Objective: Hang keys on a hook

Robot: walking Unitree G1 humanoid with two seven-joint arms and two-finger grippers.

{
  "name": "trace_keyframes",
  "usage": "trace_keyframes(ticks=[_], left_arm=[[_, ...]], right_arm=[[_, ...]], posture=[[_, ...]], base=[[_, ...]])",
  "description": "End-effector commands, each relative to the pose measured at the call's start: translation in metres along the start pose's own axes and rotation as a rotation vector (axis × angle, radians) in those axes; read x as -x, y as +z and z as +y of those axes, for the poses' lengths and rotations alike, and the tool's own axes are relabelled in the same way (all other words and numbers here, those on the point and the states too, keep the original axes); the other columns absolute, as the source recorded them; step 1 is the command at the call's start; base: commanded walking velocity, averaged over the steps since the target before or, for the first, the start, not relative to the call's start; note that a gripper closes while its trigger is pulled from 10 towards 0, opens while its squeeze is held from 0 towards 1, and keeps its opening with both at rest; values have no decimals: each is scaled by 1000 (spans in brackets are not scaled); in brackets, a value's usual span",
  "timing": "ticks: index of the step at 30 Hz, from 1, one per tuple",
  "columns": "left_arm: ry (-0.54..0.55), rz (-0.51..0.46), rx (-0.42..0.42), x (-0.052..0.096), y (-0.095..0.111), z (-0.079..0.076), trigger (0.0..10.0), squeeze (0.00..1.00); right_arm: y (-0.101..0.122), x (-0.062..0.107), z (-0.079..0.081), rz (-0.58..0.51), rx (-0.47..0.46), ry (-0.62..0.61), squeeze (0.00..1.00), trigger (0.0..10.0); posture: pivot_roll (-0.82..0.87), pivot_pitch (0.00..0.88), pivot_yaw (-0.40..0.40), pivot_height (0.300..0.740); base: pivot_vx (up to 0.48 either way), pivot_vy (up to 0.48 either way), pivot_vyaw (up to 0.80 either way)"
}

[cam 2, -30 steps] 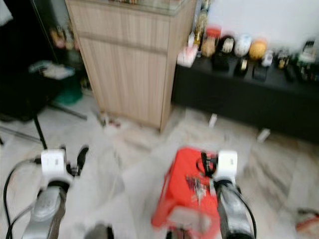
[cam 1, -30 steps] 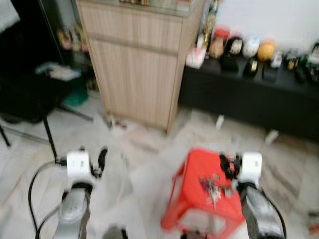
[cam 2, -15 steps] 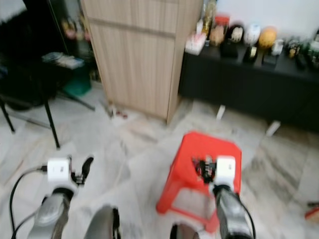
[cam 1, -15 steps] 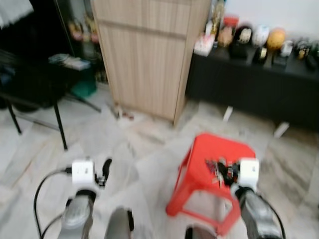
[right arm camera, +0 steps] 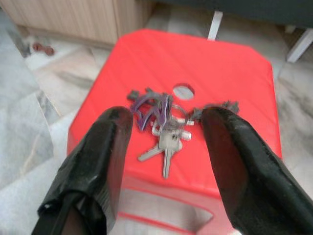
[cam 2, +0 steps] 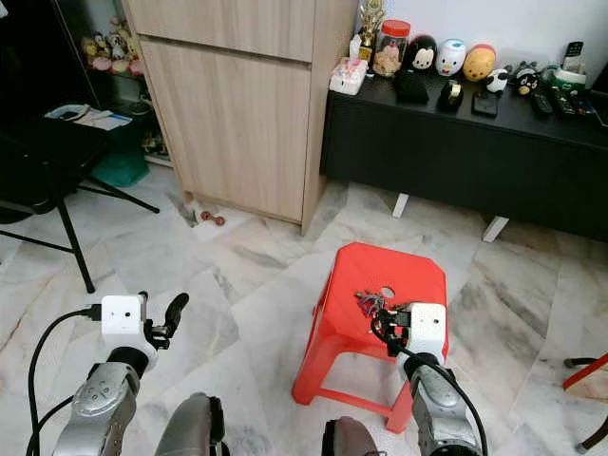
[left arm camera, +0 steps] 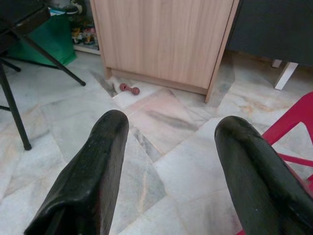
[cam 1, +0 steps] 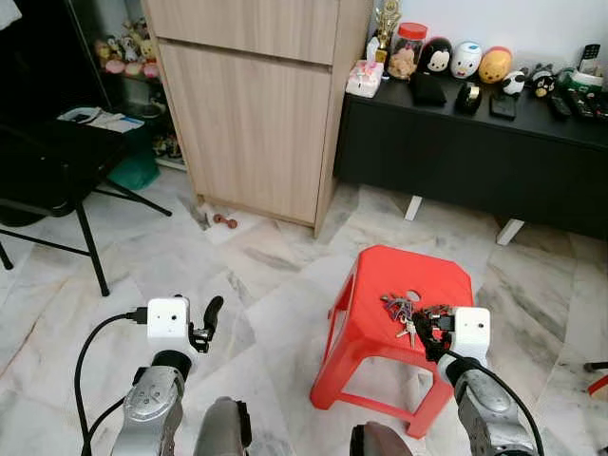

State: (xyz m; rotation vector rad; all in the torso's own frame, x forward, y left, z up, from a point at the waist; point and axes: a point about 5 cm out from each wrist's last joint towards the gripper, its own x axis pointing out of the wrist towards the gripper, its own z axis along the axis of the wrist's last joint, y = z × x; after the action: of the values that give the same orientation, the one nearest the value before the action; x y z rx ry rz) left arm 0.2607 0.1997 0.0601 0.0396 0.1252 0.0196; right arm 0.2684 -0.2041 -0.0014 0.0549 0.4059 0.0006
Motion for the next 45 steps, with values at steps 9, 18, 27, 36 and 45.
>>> trace_keyframes(ticks=[9,18,27,36,45], left_arm=[[0,45,15,-1,-7,-2,10000,0],[-6,46,13,-1,-6,-3,10000,0],[-19,36,4,-1,-5,-2,10000,0],[-19,34,3,-2,-5,-3,10000,0],[-9,30,-4,-2,-4,-2,10000,0]], right_arm=[[-9,1,-13,71,-37,-88,0,10000],[-10,0,-21,82,-85,-137,0,10000],[-12,0,-21,95,-106,-150,0,10000],[-12,-1,-13,90,-92,-80,0,10000],[-9,-3,-10,72,-73,-50,0,10000]], posture=[[-78,93,-78,638],[-79,94,-75,638],[-74,91,-72,638],[-75,85,-70,638],[-76,91,-74,638]], base=[[300,0,0],[315,0,0],[276,0,0],[0,0,0],[0,0,0]])
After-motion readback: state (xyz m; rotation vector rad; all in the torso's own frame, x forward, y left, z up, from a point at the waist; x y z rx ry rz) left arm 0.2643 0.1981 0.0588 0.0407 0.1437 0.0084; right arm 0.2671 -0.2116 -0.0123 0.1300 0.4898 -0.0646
